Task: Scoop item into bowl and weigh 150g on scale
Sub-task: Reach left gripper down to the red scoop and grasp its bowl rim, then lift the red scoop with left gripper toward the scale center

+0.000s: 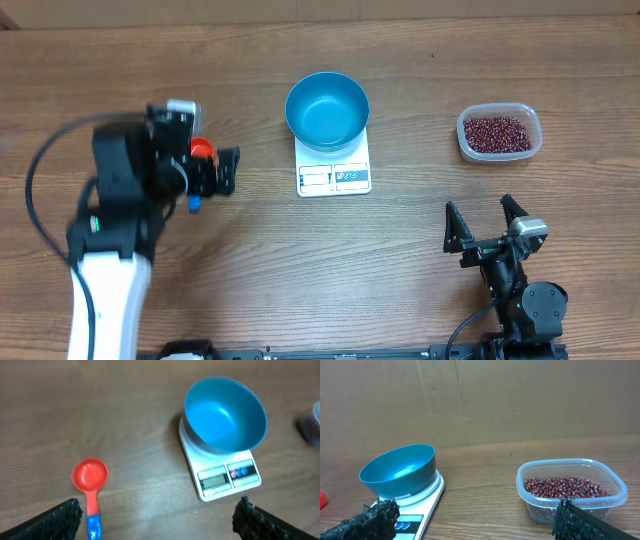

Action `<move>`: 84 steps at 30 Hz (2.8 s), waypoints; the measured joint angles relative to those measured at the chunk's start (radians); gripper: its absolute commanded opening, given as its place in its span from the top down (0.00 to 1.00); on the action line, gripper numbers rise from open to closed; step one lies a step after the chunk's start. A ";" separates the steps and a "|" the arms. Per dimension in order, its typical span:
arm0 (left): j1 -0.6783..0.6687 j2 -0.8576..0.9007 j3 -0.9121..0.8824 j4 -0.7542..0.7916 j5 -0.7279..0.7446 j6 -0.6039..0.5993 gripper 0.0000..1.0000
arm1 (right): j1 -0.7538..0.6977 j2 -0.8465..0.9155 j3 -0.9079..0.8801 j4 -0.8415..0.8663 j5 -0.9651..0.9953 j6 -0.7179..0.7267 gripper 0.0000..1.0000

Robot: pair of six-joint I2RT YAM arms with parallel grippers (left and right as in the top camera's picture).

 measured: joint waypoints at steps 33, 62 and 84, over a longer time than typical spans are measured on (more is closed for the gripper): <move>0.175 0.724 0.228 0.128 -0.144 0.077 0.34 | 0.000 0.000 0.000 0.000 0.000 0.000 0.00; 0.162 0.902 0.239 0.214 -0.143 0.106 0.83 | 0.000 0.000 0.000 0.000 0.000 0.000 0.00; 0.155 0.713 0.408 -0.078 -0.088 -0.383 0.96 | 0.000 0.000 0.000 0.000 0.000 0.000 0.00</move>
